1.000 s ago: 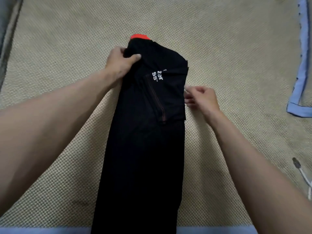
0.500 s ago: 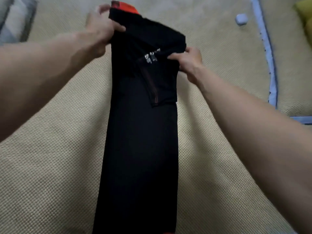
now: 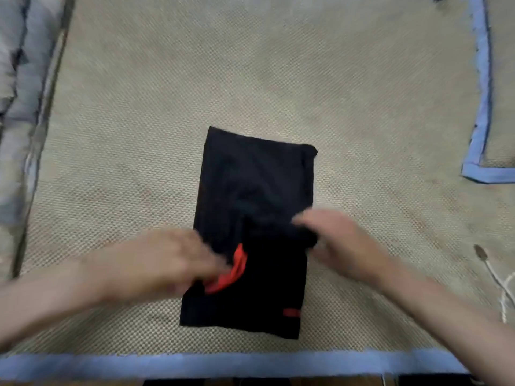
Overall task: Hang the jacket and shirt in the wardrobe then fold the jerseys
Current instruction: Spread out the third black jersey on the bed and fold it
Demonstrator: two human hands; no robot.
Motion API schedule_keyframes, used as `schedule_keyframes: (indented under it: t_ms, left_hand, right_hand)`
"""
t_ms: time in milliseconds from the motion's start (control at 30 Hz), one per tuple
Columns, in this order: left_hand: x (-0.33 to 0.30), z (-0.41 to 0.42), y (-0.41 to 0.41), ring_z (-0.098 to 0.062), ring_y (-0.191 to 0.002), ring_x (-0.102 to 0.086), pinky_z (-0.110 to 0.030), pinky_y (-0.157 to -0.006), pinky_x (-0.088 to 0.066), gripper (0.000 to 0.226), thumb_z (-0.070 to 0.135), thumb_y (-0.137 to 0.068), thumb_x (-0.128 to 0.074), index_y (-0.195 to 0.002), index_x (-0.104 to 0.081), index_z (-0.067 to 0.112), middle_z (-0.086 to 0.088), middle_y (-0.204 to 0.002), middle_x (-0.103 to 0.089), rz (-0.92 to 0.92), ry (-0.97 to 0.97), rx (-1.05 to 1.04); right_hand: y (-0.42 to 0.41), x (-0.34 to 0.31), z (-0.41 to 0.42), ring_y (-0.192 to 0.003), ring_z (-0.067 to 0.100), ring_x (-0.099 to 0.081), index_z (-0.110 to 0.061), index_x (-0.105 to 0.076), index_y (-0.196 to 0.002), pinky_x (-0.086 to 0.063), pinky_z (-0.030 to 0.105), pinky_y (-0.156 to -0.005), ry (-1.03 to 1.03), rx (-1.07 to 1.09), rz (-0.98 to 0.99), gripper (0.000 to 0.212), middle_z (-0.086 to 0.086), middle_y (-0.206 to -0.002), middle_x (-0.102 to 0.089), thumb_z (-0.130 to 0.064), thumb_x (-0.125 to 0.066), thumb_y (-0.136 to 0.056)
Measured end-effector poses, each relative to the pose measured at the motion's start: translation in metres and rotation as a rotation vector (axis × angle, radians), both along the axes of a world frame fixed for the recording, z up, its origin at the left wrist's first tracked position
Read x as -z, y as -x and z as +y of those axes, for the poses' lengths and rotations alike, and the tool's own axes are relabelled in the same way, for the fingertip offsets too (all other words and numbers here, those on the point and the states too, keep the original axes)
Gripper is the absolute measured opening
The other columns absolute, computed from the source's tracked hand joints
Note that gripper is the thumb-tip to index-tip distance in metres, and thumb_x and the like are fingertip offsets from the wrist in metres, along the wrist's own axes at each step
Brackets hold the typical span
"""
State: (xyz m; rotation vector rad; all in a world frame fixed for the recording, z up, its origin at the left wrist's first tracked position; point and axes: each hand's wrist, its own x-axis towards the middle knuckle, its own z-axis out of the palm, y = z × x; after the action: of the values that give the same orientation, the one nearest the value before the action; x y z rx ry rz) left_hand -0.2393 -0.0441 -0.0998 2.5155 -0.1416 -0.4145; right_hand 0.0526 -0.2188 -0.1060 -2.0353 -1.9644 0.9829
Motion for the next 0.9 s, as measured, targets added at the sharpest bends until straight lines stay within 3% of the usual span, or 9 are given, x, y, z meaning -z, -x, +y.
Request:
schedule_keyframes:
  t_ms: [67, 133, 267, 400, 467, 600, 667, 800, 900]
  left_hand:
    - [0.029, -0.034, 0.031, -0.011, -0.110, -0.063, -0.029, -0.103, -0.039, 0.041, 0.020, -0.086, -0.038, -0.116, -0.064, 0.031, 0.013, -0.113, -0.069, 0.251, -0.140, 0.246]
    - [0.041, -0.040, 0.035, -0.011, -0.103, -0.062, -0.031, -0.098, -0.046, 0.032, 0.027, -0.085, -0.040, -0.106, -0.064, 0.032, 0.014, -0.102, -0.068, 0.335, -0.137, 0.245]
    - [0.049, 0.006, -0.026, -0.019, -0.092, -0.064, -0.041, -0.085, -0.052, 0.026, 0.031, -0.082, -0.052, -0.104, -0.062, 0.025, 0.006, -0.098, -0.067, 0.081, -0.293, -0.173]
    - [0.064, 0.077, -0.108, -0.034, -0.124, -0.053, -0.050, -0.102, -0.046, 0.075, 0.052, -0.081, -0.071, -0.142, -0.044, 0.017, -0.010, -0.139, -0.052, 0.251, -0.263, -0.588]
    - [0.072, 0.098, -0.133, -0.031, -0.123, -0.053, -0.046, -0.102, -0.046, 0.069, 0.050, -0.079, -0.078, -0.134, -0.053, 0.019, -0.007, -0.135, -0.057, 0.382, -0.169, -0.640]
    - [0.072, 0.112, -0.137, -0.023, -0.101, -0.064, -0.030, -0.086, -0.050, 0.008, 0.022, -0.085, -0.078, -0.087, -0.071, 0.021, -0.001, -0.103, -0.070, 0.456, 0.298, -0.692]
    - [0.053, 0.111, -0.121, -0.020, -0.091, -0.066, -0.031, -0.077, -0.054, 0.011, 0.022, -0.085, -0.079, -0.080, -0.069, 0.023, 0.001, -0.095, -0.070, 0.397, 0.430, -0.728]
    - [0.011, 0.065, -0.066, 0.001, -0.079, -0.066, -0.009, -0.070, -0.045, 0.013, 0.024, -0.083, -0.080, -0.090, -0.070, 0.028, 0.023, -0.083, -0.070, 0.257, 0.371, -0.635]
    - [0.000, 0.004, -0.016, 0.001, -0.080, -0.060, -0.012, -0.068, -0.041, 0.023, 0.027, -0.081, -0.079, -0.090, -0.060, 0.036, 0.021, -0.084, -0.064, 0.220, 0.258, -0.471]
  right_hand:
    - [0.025, 0.005, -0.031, -0.143, 0.021, -0.041, -0.021, -0.047, -0.146, -0.030, 0.039, -0.123, 0.337, -0.206, -0.066, 0.064, 0.002, -0.153, -0.047, -0.020, -0.068, -0.085]
    - [0.031, 0.000, -0.033, -0.151, 0.017, -0.027, -0.023, -0.041, -0.151, -0.014, 0.021, -0.123, 0.364, -0.163, -0.043, 0.066, 0.000, -0.163, -0.032, -0.023, -0.066, -0.089]
    - [0.013, 0.001, 0.026, -0.127, 0.017, -0.053, -0.017, -0.055, -0.133, -0.042, 0.034, -0.111, 0.055, 0.172, -0.017, 0.046, 0.000, -0.135, -0.058, -0.027, -0.065, -0.090]
    - [-0.026, 0.033, 0.094, -0.138, 0.027, -0.047, -0.015, -0.040, -0.150, -0.041, 0.044, -0.114, 0.200, 0.330, -0.135, 0.079, 0.006, -0.149, -0.050, -0.044, -0.075, -0.086]
    - [-0.040, 0.048, 0.117, -0.126, 0.028, -0.055, -0.017, -0.053, -0.138, -0.047, 0.044, -0.105, 0.323, 0.290, -0.159, 0.073, 0.005, -0.135, -0.059, -0.046, -0.083, -0.078]
    - [-0.050, 0.055, 0.132, -0.098, 0.026, -0.067, -0.010, -0.071, -0.104, -0.057, 0.038, -0.080, 0.466, 0.246, -0.135, 0.039, 0.007, -0.102, -0.072, -0.033, -0.086, -0.075]
    - [-0.047, 0.042, 0.126, -0.090, 0.021, -0.068, -0.015, -0.071, -0.092, -0.054, 0.032, -0.069, 0.410, 0.251, -0.062, 0.021, 0.003, -0.092, -0.072, -0.028, -0.081, -0.079]
    - [-0.014, 0.000, 0.063, -0.074, 0.011, -0.058, -0.021, -0.056, -0.074, -0.045, 0.033, -0.062, 0.208, 0.172, -0.006, 0.019, -0.006, -0.080, -0.061, -0.024, -0.074, -0.080]
    - [0.031, -0.017, -0.010, -0.071, 0.006, -0.049, -0.023, -0.048, -0.082, -0.037, 0.025, -0.060, 0.105, 0.073, -0.049, 0.026, -0.013, -0.080, -0.053, -0.023, -0.074, -0.078]
